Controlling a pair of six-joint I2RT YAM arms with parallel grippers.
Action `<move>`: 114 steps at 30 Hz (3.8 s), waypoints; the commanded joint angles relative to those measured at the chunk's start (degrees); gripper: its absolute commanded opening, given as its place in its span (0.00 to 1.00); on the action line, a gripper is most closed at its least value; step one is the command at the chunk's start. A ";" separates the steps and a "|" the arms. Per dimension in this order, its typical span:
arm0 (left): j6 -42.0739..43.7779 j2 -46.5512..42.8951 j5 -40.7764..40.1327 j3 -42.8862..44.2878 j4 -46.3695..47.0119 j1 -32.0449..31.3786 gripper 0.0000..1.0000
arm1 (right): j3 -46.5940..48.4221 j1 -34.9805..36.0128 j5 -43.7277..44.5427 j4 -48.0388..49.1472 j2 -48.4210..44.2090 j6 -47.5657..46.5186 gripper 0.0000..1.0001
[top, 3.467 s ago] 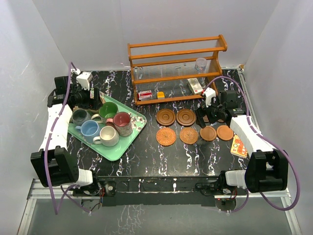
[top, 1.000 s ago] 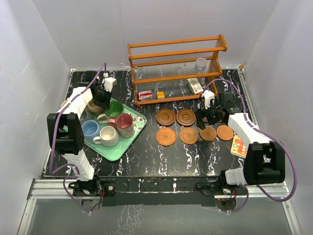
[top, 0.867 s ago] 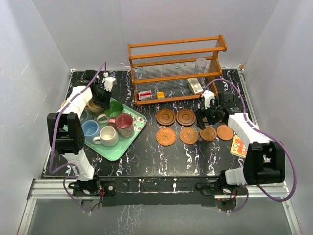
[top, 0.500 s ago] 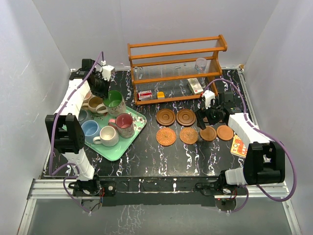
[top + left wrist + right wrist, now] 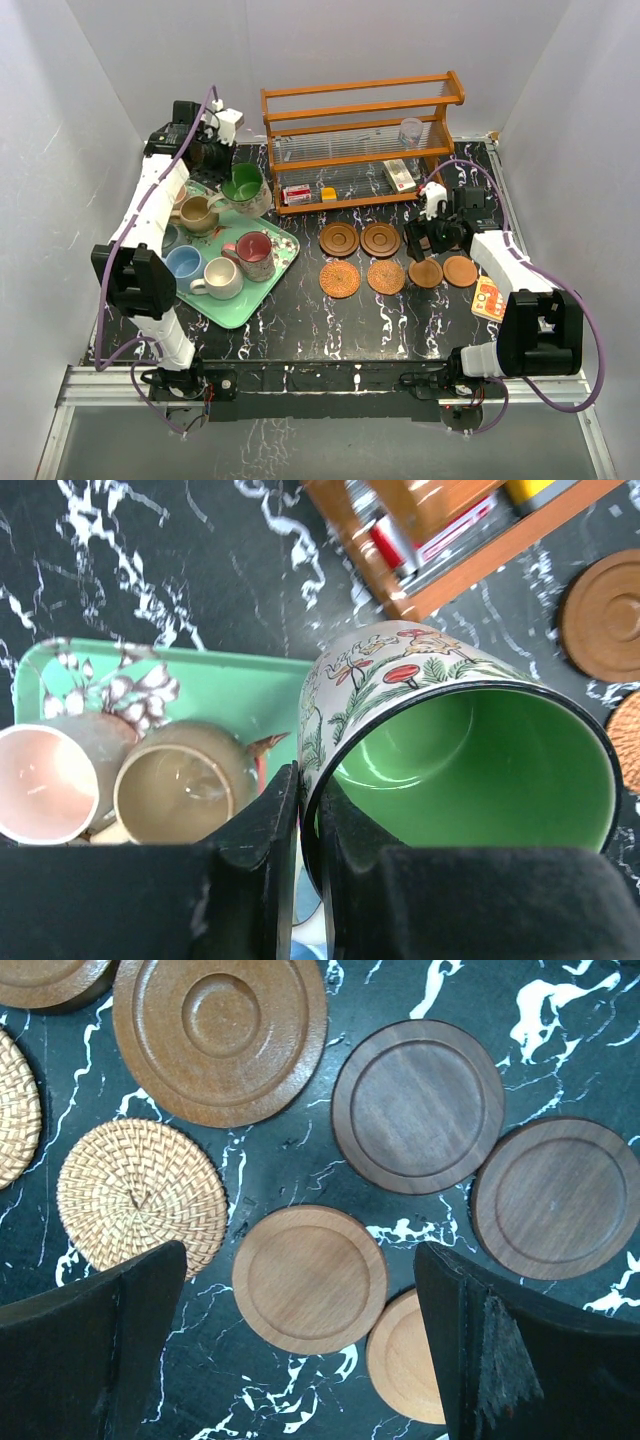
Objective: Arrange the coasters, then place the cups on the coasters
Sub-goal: Pick up the cup from the tray, then place the cup on the coaster.
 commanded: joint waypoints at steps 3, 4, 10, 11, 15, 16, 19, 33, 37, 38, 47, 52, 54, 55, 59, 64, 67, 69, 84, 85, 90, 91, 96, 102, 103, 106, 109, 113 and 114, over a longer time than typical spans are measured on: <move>-5.75 -6.53 0.50 6.55 4.35 -6.90 0.00 | 0.30 -2.97 0.13 3.88 -2.41 1.42 0.97; -6.56 -6.31 0.25 7.08 4.86 -8.05 0.00 | 0.26 -3.35 0.04 3.97 -2.55 1.51 0.97; -8.73 -2.34 -5.89 9.92 6.46 -16.85 0.00 | -0.22 -5.24 0.07 4.53 -2.87 1.65 0.97; -8.70 -1.51 -7.78 10.33 6.64 -18.51 0.00 | -0.23 -5.58 0.14 4.53 -2.83 1.69 0.97; -9.77 2.76 -11.42 12.92 6.05 -23.56 0.00 | -0.55 -6.79 -0.08 4.62 -2.96 1.69 0.97; -10.09 3.90 -11.61 13.70 5.68 -24.35 0.00 | -0.54 -7.06 -0.13 4.66 -2.96 1.69 0.97; -11.33 6.95 -11.17 15.33 4.86 -26.24 0.00 | -0.73 -7.68 -0.22 4.75 -2.96 1.77 0.97; -14.43 15.92 -8.71 16.19 2.54 -29.20 0.00 | -0.80 -8.07 0.27 4.85 -1.40 1.50 0.97; -15.80 16.61 -8.18 16.10 2.27 -29.59 0.00 | -0.73 -8.13 0.16 4.83 -1.05 1.52 0.97; -16.14 16.80 -8.04 16.12 2.27 -29.64 0.00 | -0.71 -8.09 0.13 4.84 -1.03 1.51 0.97; -19.38 16.96 -8.50 16.00 3.48 -30.17 0.00 | -0.88 -8.18 0.56 4.85 -0.95 1.38 0.97; -20.79 17.26 -8.27 15.19 3.85 -30.55 0.00 | -0.88 -8.17 0.71 4.82 -0.81 1.35 0.97; -21.03 17.54 -8.27 15.02 3.93 -30.78 0.00 | -0.88 -8.16 0.69 4.77 -0.77 1.34 0.97; -21.07 17.76 -8.31 15.07 3.94 -30.83 0.00 | -0.88 -8.18 0.69 4.76 -0.74 1.34 0.97; -21.34 18.47 -8.91 15.60 3.77 -31.17 0.00 | -0.89 -8.17 0.78 4.76 -0.73 1.26 0.97; -21.30 19.21 -9.15 15.63 3.51 -31.35 0.00 | -0.88 -8.20 0.66 4.79 -0.59 1.28 0.97; -21.01 19.79 -8.71 15.53 3.18 -31.39 0.00 | -0.93 -8.19 0.57 4.74 -0.59 1.17 0.97; -20.89 20.09 -8.54 15.35 2.98 -31.44 0.00 | -0.89 -8.20 0.60 4.76 -0.59 1.17 0.97; -20.22 20.21 -9.94 15.26 2.84 -31.35 0.00 | -0.80 -8.20 0.56 4.74 -0.06 0.90 0.97; -20.20 20.17 -9.94 15.41 2.80 -31.42 0.00 | -0.80 -8.20 0.60 4.81 -0.06 0.90 0.98; -20.23 19.58 -10.03 16.01 2.56 -31.35 0.00 | -0.89 -8.15 0.65 4.75 0.09 0.84 0.98; -20.22 19.43 -9.96 16.12 2.54 -31.36 0.00 | -0.88 -8.15 0.65 4.76 0.19 0.86 0.98; -20.09 19.14 -10.06 16.43 2.41 -31.35 0.00 | -0.80 -8.14 0.70 4.68 0.47 0.73 0.98; -20.09 19.20 -9.96 17.16 2.18 -31.20 0.00 | -0.83 -8.17 0.78 4.75 0.47 0.72 0.98; -20.17 19.16 -9.86 17.23 2.18 -31.14 0.00 | -0.90 -8.15 0.75 4.76 0.55 0.64 0.98; -20.35 18.77 -9.76 17.47 2.22 -30.96 0.00 | -0.86 -8.13 0.81 4.69 0.72 0.67 0.98; -20.67 18.26 -9.28 17.65 2.34 -30.75 0.00 | -0.80 -8.20 0.82 4.66 0.82 0.71 0.98; -20.64 18.52 -9.15 17.96 2.28 -30.42 0.00 | -0.80 -8.14 0.95 4.71 0.99 0.64 0.98; -20.71 18.76 -9.15 17.96 2.18 -30.27 0.00 | -0.80 -8.19 0.92 4.67 0.95 0.62 0.98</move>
